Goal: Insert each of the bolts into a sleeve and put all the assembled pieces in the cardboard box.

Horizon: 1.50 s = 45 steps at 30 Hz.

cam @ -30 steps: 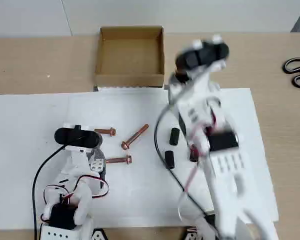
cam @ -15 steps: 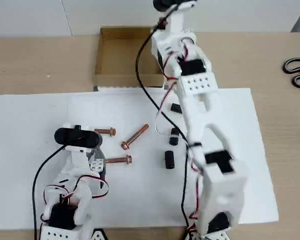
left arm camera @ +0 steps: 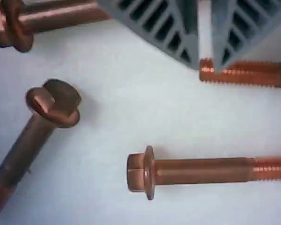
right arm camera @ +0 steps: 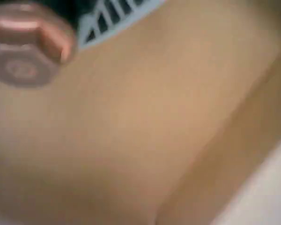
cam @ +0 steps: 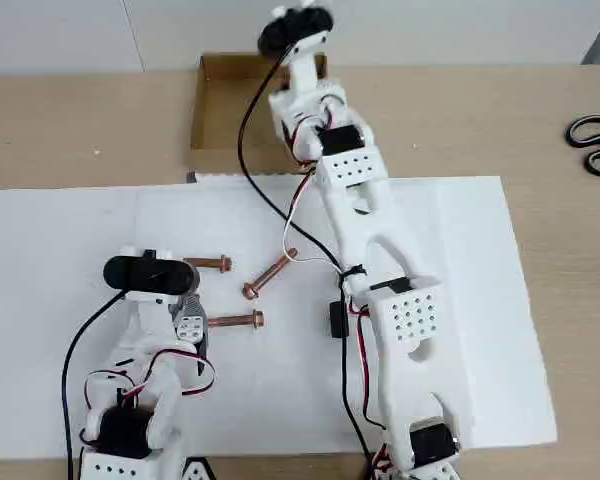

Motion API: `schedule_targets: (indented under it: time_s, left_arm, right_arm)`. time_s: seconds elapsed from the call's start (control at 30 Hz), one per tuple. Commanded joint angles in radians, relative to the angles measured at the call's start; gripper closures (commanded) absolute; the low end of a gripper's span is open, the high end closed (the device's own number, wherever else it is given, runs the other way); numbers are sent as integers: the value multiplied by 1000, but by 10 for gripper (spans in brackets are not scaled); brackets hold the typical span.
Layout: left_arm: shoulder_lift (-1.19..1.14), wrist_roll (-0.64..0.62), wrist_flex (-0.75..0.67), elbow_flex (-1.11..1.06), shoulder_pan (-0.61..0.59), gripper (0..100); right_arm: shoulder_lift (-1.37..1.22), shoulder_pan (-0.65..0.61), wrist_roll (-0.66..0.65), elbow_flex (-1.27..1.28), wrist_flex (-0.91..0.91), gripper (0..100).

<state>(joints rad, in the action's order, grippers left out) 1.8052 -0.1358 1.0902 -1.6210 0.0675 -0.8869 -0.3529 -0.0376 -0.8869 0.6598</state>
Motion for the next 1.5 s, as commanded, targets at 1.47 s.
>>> schedule_targets:
  time_s: [1.47]
  left_arm:
    - [11, -3, -3, 1, -14, 994]
  right_arm:
    - [159, 113, -356, -295, 1076, 873]
